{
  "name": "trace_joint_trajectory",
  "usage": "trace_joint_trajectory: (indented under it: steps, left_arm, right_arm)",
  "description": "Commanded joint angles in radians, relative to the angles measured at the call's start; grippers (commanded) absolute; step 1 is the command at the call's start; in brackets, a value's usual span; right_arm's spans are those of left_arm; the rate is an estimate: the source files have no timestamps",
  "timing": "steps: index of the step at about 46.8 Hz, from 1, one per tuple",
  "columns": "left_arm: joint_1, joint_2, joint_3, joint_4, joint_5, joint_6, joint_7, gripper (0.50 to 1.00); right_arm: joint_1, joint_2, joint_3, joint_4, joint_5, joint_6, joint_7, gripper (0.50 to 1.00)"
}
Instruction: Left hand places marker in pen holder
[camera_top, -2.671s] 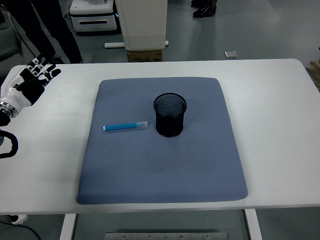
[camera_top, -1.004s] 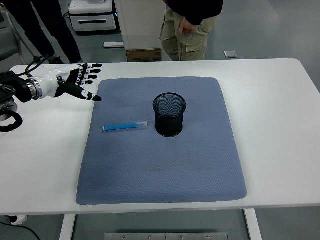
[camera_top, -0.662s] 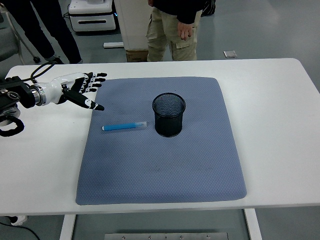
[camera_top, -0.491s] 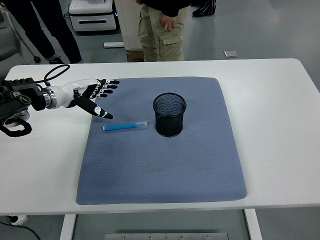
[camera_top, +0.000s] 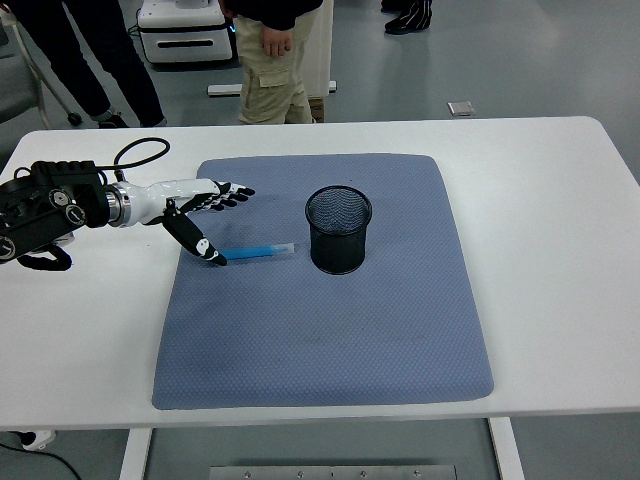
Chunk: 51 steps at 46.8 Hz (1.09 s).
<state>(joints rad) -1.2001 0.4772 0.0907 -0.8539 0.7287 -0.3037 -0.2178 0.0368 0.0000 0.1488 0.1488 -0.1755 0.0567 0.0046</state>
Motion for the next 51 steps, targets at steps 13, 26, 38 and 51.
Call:
trace_joint_trajectory:
  steps: [13, 26, 38, 51]
  left_arm:
    - [-0.013, -0.046, 0.0, 0.001, 0.054, 0.0, 0.0, 1.0]
    - [-0.021, -0.06, 0.0, 0.001, 0.127, -0.003, 0.003, 1.0]
    - [-0.03, -0.088, 0.001, 0.001, 0.184, -0.014, 0.008, 1.0]
    - [-0.052, -0.106, 0.03, 0.001, 0.209, -0.018, 0.008, 1.0]
  right_arm:
    - [0.0, 0.0, 0.0, 0.0, -0.001, 0.0, 0.0, 1.0]
    - [0.0, 0.0, 0.0, 0.0, -0.001, 0.0, 0.0, 1.0]
    - [0.0, 0.0, 0.0, 0.0, 0.001, 0.0, 0.0, 1.0]
    - [0.0, 0.0, 0.0, 0.0, 0.001, 0.0, 0.0, 1.0]
